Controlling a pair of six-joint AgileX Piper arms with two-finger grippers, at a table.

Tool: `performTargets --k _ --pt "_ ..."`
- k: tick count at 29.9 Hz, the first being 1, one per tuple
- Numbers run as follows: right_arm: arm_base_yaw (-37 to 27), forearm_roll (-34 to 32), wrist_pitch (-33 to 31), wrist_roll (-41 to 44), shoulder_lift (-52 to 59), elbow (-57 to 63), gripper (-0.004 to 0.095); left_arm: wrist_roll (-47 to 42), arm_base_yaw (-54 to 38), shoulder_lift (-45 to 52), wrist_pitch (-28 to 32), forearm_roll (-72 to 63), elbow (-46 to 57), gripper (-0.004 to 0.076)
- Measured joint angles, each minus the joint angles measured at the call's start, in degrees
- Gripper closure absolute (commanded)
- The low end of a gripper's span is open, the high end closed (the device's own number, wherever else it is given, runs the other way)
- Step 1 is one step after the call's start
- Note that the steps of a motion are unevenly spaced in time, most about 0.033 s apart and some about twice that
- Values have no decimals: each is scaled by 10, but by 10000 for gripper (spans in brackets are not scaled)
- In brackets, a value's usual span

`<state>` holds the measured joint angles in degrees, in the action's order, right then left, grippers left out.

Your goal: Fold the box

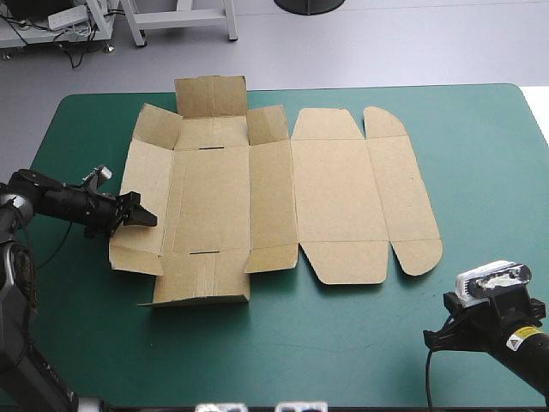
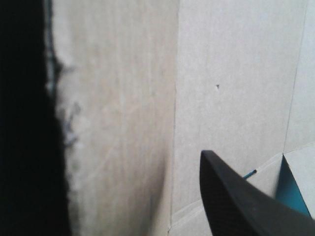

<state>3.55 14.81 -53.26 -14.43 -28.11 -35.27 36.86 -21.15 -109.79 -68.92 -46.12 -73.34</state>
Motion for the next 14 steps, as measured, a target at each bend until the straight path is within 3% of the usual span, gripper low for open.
performTargets --k 3,7,14 --pt "0 0 0 0 0 0 921 0 4 -2 1 -4 1 498" --pt "0 0 0 0 0 0 921 0 9 -7 5 -1 1 730" --pt "0 0 0 0 0 0 921 35 10 -8 -5 -28 3 734"
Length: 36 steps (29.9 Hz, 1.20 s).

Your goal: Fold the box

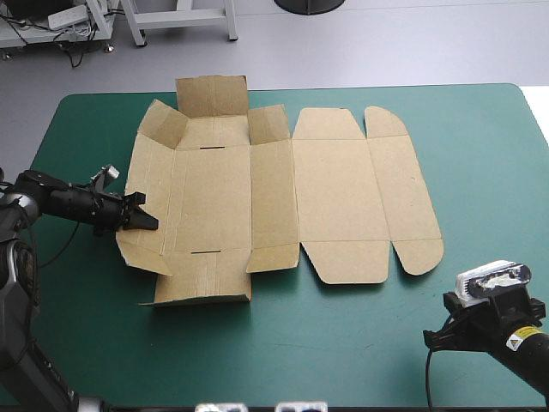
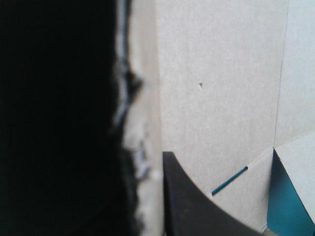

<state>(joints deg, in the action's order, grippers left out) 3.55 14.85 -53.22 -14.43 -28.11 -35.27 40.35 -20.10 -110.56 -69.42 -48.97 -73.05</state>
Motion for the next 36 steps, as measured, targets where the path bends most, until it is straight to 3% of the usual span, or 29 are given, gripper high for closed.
performTargets --k 8,17,24,36 --pt "0 2 0 -1 0 0 921 52 3 62 1 -8 -43 734" --pt "0 43 12 -2 0 0 921 52 74 172 -12 99 -224 734" --pt "0 89 20 -41 0 -24 921 39 197 190 -19 251 -340 734" --pt "0 109 88 -66 -8 -137 921 40 449 189 -21 602 -345 734"
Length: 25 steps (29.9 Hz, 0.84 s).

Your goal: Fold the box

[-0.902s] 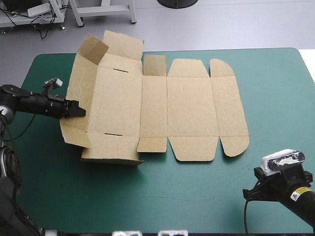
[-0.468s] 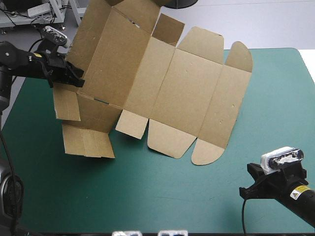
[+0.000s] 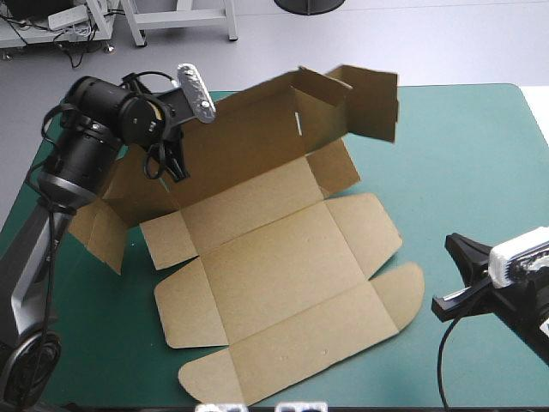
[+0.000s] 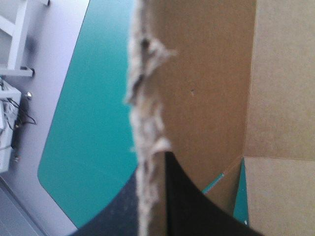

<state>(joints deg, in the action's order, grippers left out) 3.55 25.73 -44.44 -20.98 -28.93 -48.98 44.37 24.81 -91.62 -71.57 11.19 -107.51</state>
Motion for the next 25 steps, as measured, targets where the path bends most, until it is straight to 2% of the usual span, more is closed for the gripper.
performTargets --k 7,14,20,25 --pt "0 -12 23 -1 -49 -68 925 -1 126 0 2 74 2 734" --pt "0 -46 3 -11 -111 -149 925 -5 174 2 27 114 44 734" --pt "0 -84 -16 -11 -159 -228 925 -5 179 43 100 140 141 734" --pt "0 -95 -32 -11 -206 -286 925 -5 179 118 206 189 262 734"
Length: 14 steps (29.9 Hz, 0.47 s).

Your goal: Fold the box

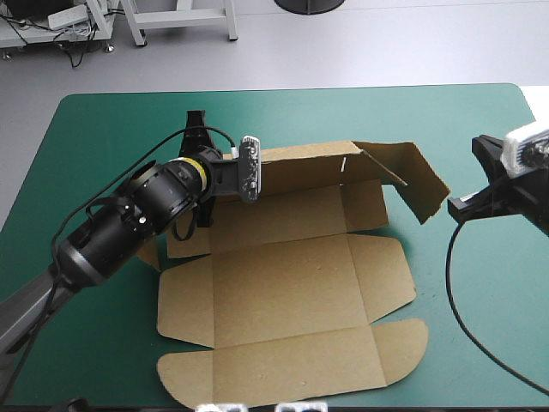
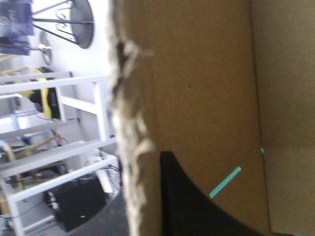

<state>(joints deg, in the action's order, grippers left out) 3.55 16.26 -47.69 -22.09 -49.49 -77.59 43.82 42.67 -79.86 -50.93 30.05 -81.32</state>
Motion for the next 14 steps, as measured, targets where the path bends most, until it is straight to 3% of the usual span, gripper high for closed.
performTargets --k 4,8,14 --pt "0 3 -24 0 -45 -41 925 -5 0 46 113 78 87 734" --pt "0 9 -52 0 -88 -77 925 -21 0 60 179 163 150 734" --pt "0 18 -80 0 -136 -104 925 -218 0 60 223 336 207 734"
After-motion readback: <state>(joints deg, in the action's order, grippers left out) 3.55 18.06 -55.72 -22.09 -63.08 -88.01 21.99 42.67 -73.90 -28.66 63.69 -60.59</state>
